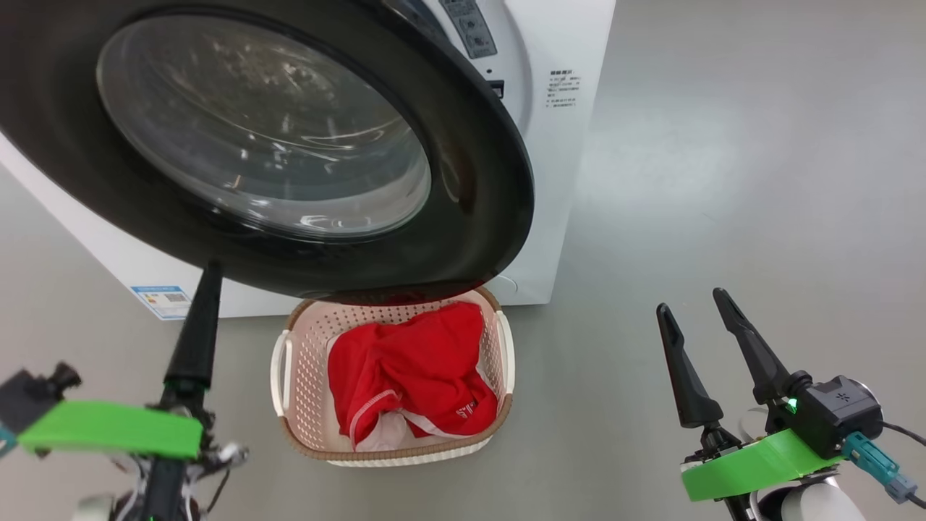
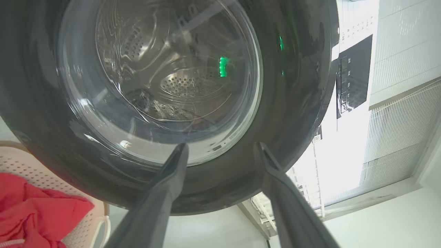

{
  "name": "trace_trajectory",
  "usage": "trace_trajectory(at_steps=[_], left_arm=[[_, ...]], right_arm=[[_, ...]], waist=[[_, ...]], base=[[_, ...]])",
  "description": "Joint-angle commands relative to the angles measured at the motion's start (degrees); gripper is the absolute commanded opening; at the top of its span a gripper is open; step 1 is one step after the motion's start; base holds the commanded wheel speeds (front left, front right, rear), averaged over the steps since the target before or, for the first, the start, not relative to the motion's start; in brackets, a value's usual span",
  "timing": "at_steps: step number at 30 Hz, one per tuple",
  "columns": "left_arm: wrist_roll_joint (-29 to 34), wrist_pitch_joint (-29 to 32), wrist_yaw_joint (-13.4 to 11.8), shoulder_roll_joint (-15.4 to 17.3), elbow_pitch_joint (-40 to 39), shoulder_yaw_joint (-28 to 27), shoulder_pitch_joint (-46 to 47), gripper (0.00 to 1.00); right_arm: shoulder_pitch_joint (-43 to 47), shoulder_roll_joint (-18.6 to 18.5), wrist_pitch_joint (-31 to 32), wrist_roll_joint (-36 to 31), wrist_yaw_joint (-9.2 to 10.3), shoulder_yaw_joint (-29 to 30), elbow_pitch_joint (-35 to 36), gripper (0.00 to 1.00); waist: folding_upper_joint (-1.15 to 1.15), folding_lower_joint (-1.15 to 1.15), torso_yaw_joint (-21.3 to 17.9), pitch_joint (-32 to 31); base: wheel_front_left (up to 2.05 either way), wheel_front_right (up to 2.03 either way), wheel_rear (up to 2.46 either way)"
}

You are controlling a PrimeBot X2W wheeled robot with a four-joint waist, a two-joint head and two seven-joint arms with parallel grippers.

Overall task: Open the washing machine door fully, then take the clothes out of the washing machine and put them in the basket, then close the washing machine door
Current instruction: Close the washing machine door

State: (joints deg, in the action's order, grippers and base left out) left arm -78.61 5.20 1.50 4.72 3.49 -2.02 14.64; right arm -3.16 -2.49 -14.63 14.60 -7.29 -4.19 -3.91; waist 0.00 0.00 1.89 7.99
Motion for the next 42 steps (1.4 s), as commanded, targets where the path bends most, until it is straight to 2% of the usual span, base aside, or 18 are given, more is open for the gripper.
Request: trace_trajectory(at_steps=[1, 5, 6, 10, 13, 17, 21, 26, 30, 36, 42], left_arm=[[4.5, -2.68, 1.48, 2.07, -2.9, -0.91, -2.16, 1.0], [10.39, -6.38, 3.2, 2.83, -4.37, 0.81, -5.15, 1.0], [15.99, -9.38, 3.99, 4.24, -5.03, 2.27, -6.94, 1.0], [28.02, -15.91, 4.77, 7.29, -5.01, 5.51, -9.77, 1.0], [36.28, -18.94, 4.04, 8.22, -4.42, 6.3, -10.84, 1.0], [46.64, -20.04, 2.02, 8.97, -4.09, 6.44, -11.94, 1.0], [53.84, -20.17, 0.29, 8.38, -4.32, 5.41, -13.99, 1.0], [57.12, -20.18, 0.62, 6.17, -4.22, 3.44, -16.78, 1.0], [61.73, -20.19, 0.86, 6.08, -4.13, 2.66, -18.09, 1.0], [63.46, -20.19, 1.49, 3.02, -3.9, -0.36, -19.38, 1.0], [65.28, -20.2, 2.84, 1.46, -3.4, -1.7, -20.12, 1.0]], right_arm=[[-0.52, -0.39, -0.37, 0.11, -0.2, -1.34, 0.89, 1.0], [-0.24, -0.39, -0.37, -0.2, -0.2, -1.8, 0.63, 1.0], [0.16, -0.39, -0.37, -0.87, -0.2, -2.11, 0.36, 1.0], [1.18, -0.39, -0.37, -2.89, -0.2, -1.52, 0.45, 1.0], [1.78, -0.39, -0.37, -3.75, -0.2, -0.61, 1.39, 1.0], [2.98, -0.39, -0.37, -3.63, -0.2, 0.98, 2.74, 1.0], [4.62, -0.39, -0.37, -3.09, -0.2, 2.09, 3.38, 1.0], [6.1, -0.39, -0.37, -2.32, -0.2, 3.4, 4.4, 1.0], [6.97, -0.39, -0.37, -2.31, -0.2, 3.73, 4.81, 1.0], [8.03, -0.39, -0.37, -2.14, -0.2, 3.95, 5.19, 1.0], [8.94, -0.39, -0.37, -2.04, -0.2, 4.35, 5.33, 1.0]], waist=[[0.0, 0.0, 0.51, -0.91], [0.0, 0.0, 0.43, -1.81], [0.0, 0.0, 0.21, -2.68], [0.0, 0.0, -0.36, -4.51], [0.0, 0.0, -0.75, -5.46], [0.0, 0.0, -1.18, -6.72], [0.0, 0.0, -1.89, -7.77], [0.0, 0.0, -2.4, -8.52], [0.0, 0.0, -2.62, -8.82], [0.0, 0.0, -2.66, -9.3], [0.0, 0.0, -2.25, -9.87]], base=[[0.0, 0.0, 0.0], [0.0, 0.0, 0.0], [0.0, 0.0, 0.0], [0.0, 0.0, 0.0], [0.0, 0.0, 0.0], [0.0, 0.0, 0.0], [0.0, 0.0, 0.0], [0.0, 0.0, 0.0], [0.0, 0.0, 0.0], [0.0, 0.0, 0.0], [0.0, 0.0, 0.0]])
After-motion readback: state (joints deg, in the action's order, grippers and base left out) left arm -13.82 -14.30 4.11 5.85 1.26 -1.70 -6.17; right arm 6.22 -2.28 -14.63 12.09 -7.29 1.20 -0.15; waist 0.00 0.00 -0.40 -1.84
